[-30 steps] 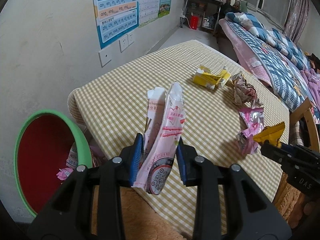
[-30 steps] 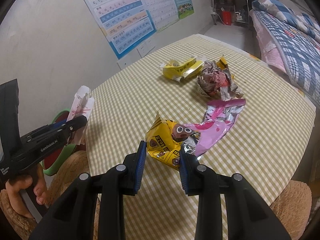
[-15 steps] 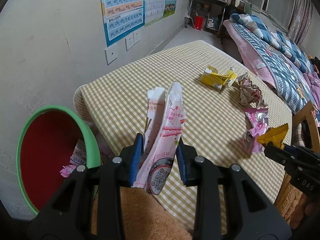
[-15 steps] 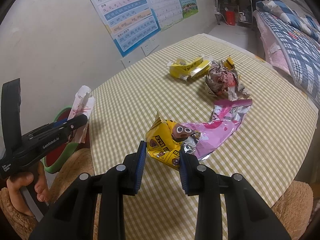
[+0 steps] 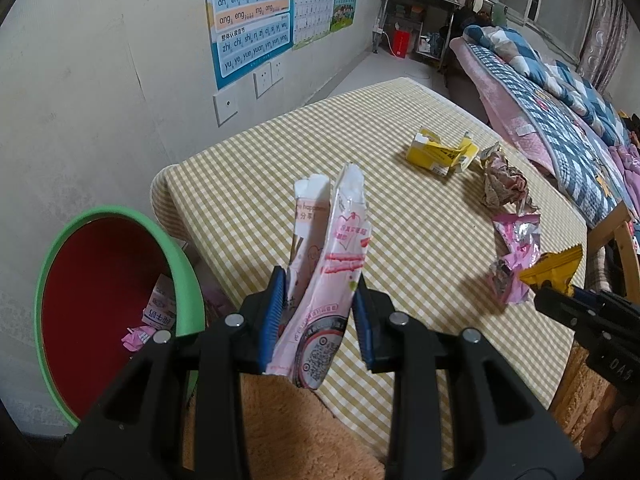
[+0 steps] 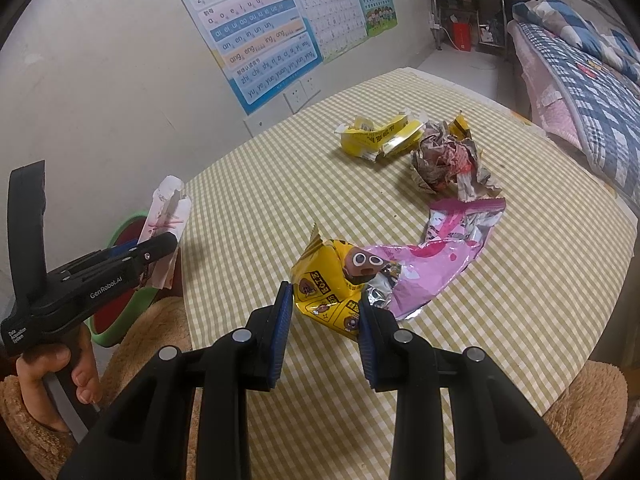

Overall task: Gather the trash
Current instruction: 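Lift the pink-white wrapper and yellow candy bag and carry them toward the bin, then lower the pink-white wrapper into the bin with the left tool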

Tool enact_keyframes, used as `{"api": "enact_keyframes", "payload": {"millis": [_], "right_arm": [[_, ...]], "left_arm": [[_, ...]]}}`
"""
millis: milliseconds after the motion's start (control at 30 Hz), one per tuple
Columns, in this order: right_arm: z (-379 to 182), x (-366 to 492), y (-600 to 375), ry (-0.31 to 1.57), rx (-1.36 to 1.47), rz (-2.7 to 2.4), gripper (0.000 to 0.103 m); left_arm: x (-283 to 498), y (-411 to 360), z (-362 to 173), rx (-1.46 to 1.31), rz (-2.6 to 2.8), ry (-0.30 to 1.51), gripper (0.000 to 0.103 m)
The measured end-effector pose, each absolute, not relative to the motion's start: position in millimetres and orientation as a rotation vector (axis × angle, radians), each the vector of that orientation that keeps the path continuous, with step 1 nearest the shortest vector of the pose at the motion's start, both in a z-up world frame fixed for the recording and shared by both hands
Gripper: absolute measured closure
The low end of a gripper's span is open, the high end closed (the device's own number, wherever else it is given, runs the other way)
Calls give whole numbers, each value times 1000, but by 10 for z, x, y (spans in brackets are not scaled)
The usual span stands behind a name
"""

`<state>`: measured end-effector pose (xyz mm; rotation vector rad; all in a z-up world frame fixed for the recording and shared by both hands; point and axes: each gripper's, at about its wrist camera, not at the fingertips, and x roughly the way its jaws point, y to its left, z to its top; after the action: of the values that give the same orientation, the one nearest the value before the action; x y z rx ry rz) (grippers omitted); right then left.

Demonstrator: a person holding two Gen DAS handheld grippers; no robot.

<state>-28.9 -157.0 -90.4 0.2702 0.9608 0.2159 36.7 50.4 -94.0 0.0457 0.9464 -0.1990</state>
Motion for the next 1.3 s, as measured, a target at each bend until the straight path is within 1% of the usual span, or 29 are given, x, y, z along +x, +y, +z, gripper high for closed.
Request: {"api": "enact_keyframes", "payload": {"millis": [300,900,1300], "right_arm": [[-866,-284,-1509,960,269,234,73],[-852,-248,-1025,990,197,332,73],[-700,-145,-679,969,154,400,73]], "left_arm": [[361,606,-905,36,-178,940,72],[289,1081,-864,-11,-111,924,72],[200,1392,-862,-50,-69,910,72]]}}
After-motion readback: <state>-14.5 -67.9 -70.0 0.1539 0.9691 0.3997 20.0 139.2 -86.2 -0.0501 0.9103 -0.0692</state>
